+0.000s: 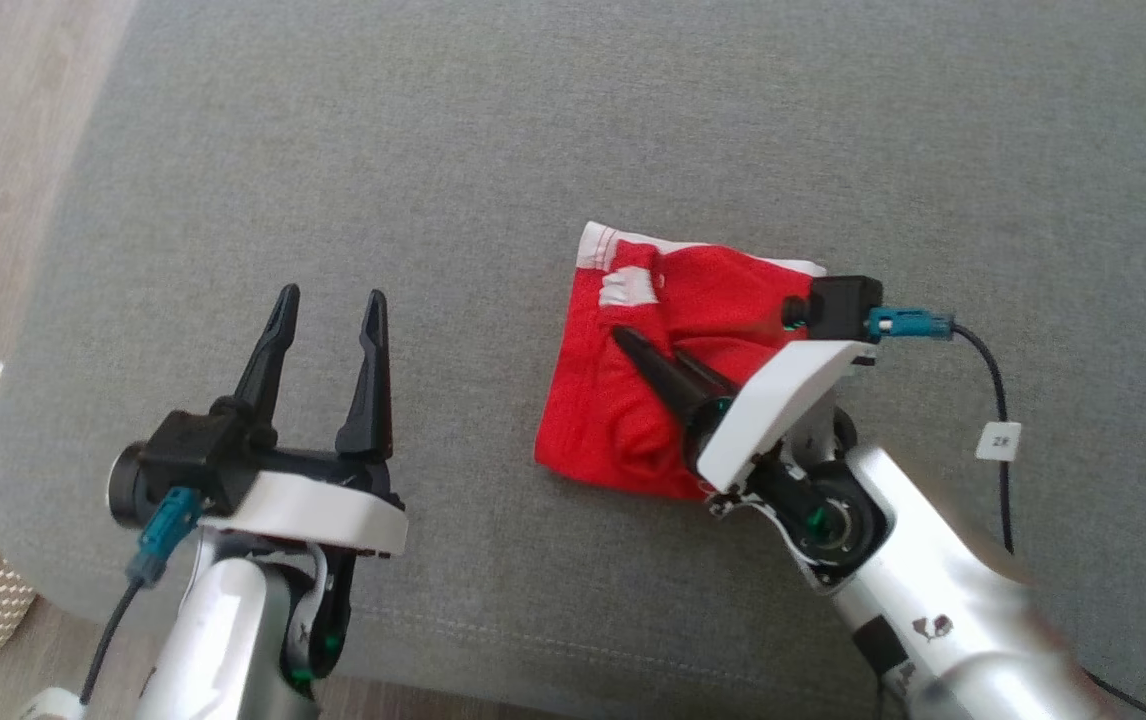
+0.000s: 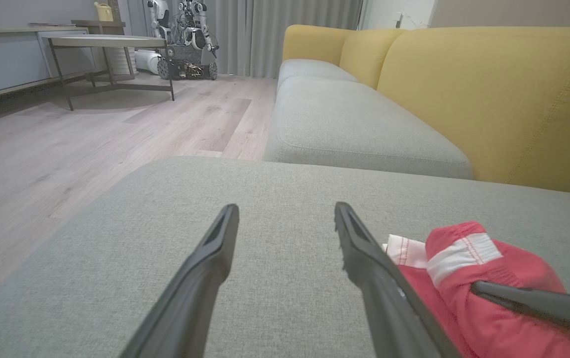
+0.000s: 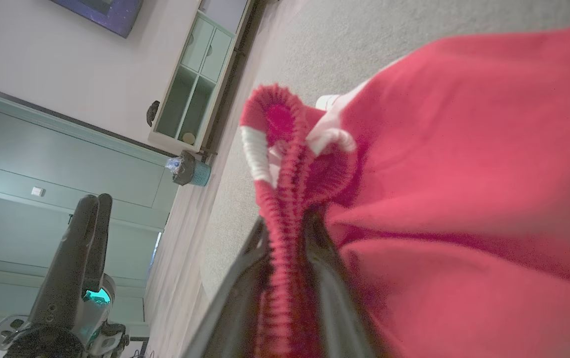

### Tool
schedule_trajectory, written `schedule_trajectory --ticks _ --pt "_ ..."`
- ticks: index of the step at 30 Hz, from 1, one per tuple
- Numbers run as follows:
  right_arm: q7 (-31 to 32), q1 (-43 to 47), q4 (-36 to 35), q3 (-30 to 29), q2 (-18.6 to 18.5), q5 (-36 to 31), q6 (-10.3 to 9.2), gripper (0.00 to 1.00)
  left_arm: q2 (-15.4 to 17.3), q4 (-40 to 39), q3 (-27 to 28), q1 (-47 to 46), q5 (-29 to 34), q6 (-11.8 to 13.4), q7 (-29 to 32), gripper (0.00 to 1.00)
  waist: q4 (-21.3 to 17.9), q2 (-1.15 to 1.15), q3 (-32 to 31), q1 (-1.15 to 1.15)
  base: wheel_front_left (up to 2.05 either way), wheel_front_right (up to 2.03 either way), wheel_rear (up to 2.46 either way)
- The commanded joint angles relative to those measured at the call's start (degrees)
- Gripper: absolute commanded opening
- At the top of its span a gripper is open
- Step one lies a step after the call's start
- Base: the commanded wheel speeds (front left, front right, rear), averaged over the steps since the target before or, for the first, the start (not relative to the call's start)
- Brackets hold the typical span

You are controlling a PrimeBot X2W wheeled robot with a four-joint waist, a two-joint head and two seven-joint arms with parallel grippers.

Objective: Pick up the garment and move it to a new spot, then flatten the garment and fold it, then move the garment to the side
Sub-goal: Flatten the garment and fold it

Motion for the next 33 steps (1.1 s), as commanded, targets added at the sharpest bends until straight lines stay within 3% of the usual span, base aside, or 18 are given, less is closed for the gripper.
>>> schedule_trajectory --ticks 1,7,15,24,33 --pt "-1.97 -2.32 -1.53 2.11 1.14 0.34 -0.04 1.00 0.22 -1.63 2.31 -2.26 0.68 -0.29 -0.69 1.00 -0.38 0.00 -0.04 0.00 0.00 0.00 0.00" --pt "-11.17 -4.94 -3.63 5.18 0.16 -2.45 -0.04 1.00 0.28 -1.25 2.94 -1.99 1.46 -0.52 -0.69 1.00 -2.49 0.00 -1.06 0.00 0.00 0.00 0.00" --pt "-24.03 -4.25 -6.76 1.68 -6.73 -10.55 -0.04 1.00 0.77 -0.97 3.88 -1.28 2.07 -0.51 -0.69 1.00 -6.10 0.00 -3.02 0.00 0.00 0.00 0.00" --pt "-27.89 7.11 -10.15 -10.78 -11.94 -17.64 -0.04 1.00 1.86 -0.65 4.85 0.14 2.13 -0.28 -0.69 1.00 -9.29 0.00 -5.03 0.00 0.00 0.00 0.00" --pt "-26.67 16.96 -19.63 -20.26 -10.25 -31.06 -0.04 1.00 2.68 -0.57 5.46 1.59 1.74 0.37 -0.55 1.00 -11.26 0.00 -6.20 0.00 0.00 0.00 0.00"
